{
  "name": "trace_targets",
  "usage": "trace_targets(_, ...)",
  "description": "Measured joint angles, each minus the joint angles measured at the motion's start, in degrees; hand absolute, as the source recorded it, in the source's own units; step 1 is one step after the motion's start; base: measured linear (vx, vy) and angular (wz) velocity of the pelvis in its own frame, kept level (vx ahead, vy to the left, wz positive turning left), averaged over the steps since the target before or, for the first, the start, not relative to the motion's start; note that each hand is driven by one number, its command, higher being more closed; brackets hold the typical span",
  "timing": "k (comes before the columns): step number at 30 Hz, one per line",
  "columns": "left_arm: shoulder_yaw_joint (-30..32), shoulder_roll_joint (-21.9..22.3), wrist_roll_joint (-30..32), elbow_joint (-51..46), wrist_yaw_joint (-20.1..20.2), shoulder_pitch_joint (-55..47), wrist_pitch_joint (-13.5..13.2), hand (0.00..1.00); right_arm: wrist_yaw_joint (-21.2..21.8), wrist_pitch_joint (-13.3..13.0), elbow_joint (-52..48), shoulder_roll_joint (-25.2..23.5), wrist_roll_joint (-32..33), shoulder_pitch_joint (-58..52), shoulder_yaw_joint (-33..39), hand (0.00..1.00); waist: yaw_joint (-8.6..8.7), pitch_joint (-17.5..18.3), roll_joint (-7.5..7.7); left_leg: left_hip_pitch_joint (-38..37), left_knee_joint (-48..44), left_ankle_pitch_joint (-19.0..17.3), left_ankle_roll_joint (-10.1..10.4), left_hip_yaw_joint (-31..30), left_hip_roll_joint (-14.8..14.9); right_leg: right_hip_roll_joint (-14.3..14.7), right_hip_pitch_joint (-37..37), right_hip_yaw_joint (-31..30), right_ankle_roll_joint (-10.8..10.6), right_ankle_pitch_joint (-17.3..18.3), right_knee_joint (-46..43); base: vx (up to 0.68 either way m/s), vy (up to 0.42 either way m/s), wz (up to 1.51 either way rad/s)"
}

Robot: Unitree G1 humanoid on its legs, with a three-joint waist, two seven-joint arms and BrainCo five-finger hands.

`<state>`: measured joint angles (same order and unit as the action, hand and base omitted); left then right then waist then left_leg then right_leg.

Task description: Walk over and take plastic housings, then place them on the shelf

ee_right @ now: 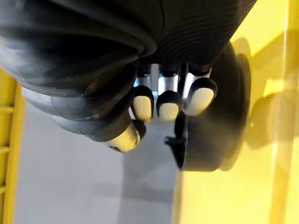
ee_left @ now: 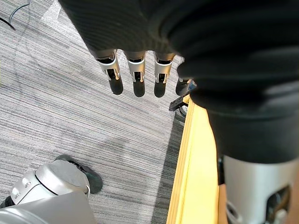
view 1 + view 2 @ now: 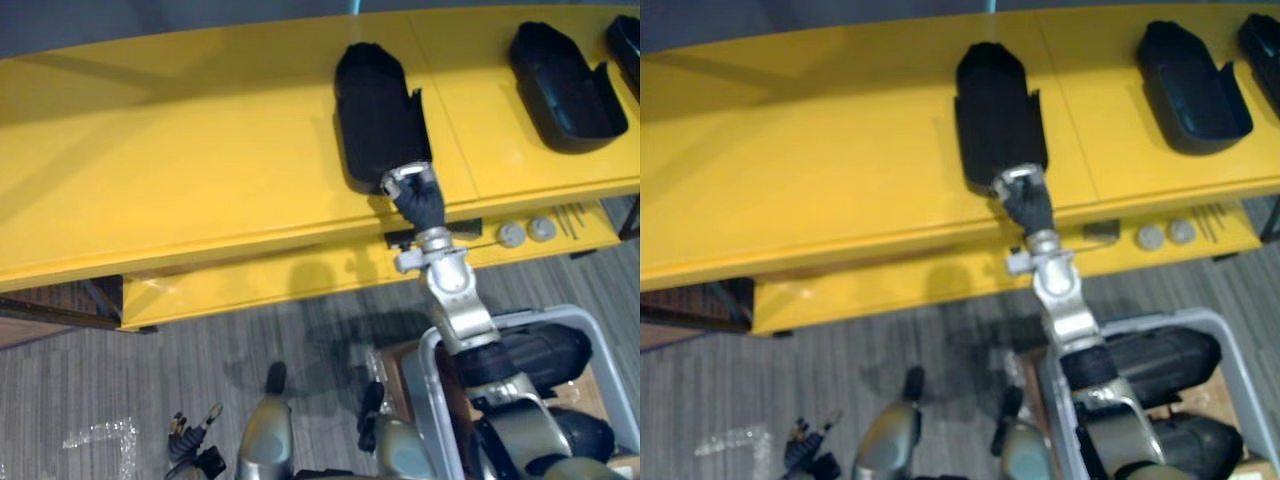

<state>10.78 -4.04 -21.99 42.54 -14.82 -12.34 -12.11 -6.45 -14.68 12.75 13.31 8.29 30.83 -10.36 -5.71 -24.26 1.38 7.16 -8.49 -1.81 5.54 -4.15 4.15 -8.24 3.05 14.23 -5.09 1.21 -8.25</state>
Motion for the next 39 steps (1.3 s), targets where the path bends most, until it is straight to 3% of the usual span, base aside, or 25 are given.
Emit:
trace_targets(10, -0.02, 0.0, 0.0, -1.03, -0.02, 0.01, 0.11, 0.0, -0.23, 3.3, 1.92, 0.1, -0.02, 1.59, 0.02, 1.0, -0.13, -0.92, -0.33, 0.06, 0.07, 0.0, 0.01, 0.0, 0.0, 0.01, 0.05, 0.0, 0.0, 0.01, 0.01, 0.0, 0.0, 0.0)
trace_targets(39, -0.01, -0.07, -0.1, -3.24, -0.01, 0.14, 1.0, 0.0, -4.1, 1.91, 15.31, 3.71, -0.12, 13.9, 1.34, 1.0, -2.42, -2.63, -1.17, 1.16, -0.52, 0.33, 0.28, -1.64, -0.12, -0.17, 0.75, 1.25, 0.25, 0.9, -1.85, 0.0, -0.001, 0.02)
